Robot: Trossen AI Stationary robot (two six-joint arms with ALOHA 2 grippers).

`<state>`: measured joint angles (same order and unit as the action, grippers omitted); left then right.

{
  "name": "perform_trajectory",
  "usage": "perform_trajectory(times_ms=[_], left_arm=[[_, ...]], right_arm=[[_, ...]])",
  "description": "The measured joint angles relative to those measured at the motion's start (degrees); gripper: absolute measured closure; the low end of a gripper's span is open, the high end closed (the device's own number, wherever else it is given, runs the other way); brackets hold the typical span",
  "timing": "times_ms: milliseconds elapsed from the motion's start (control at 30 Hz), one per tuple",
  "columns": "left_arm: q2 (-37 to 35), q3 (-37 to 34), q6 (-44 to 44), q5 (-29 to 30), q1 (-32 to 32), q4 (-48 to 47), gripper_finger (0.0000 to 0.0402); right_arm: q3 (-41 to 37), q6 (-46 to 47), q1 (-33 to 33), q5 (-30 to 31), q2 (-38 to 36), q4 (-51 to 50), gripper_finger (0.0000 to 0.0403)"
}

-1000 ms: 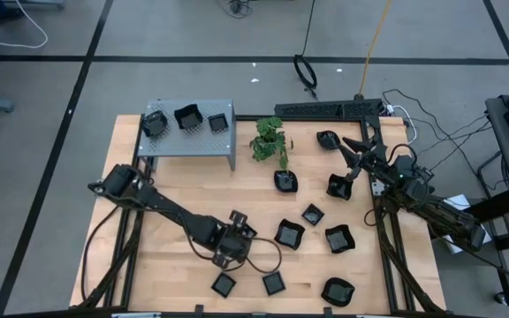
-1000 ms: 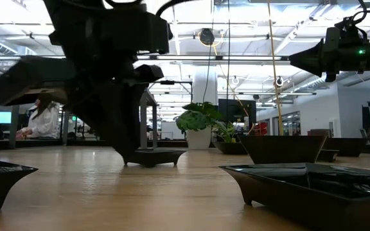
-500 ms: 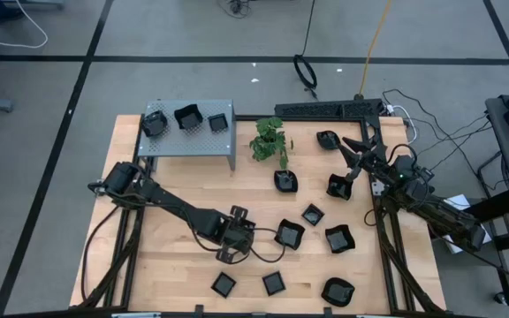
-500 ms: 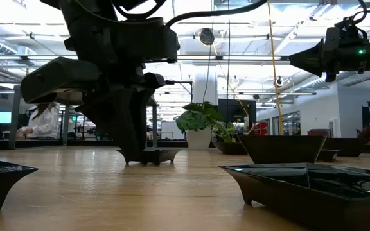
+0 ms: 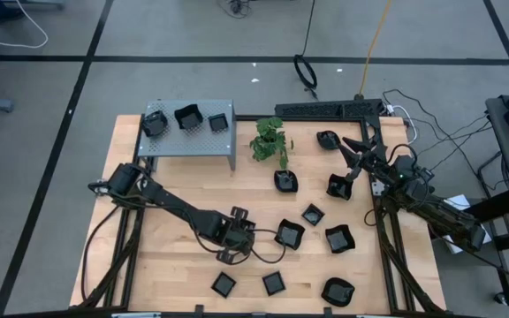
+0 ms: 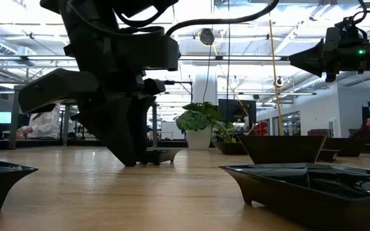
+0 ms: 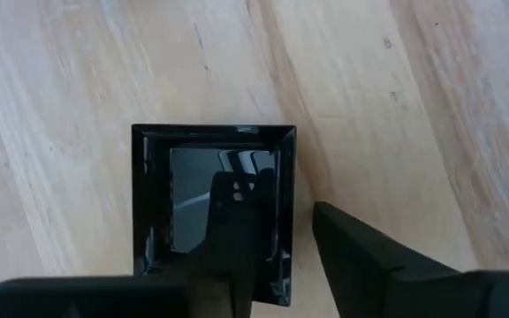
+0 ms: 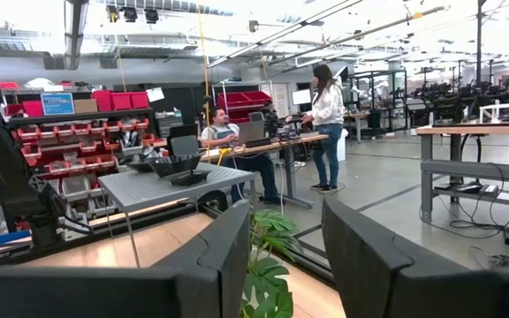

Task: Pick & Place Mini shaped plates
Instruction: Stack the black leaf plate on top of the black leaf plate on the shelf

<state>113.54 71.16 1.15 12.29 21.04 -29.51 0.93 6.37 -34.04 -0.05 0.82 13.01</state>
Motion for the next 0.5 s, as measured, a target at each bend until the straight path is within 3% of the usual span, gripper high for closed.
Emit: perform_trajectory(times_ms=[267, 500], left_arm=[[-0.1, -0.2, -0.9, 1.3, 0.1, 1.0, 0.0388], [-2.7, -0.4, -3.5, 3.0, 0.3, 2.0, 0.0387]], right_arm=[[0.0, 0.0, 0.0, 0.0, 0.0, 0.0, 0.0273], [0.0, 0.0, 0.0, 0.0, 0.0, 0.0, 0.0273]])
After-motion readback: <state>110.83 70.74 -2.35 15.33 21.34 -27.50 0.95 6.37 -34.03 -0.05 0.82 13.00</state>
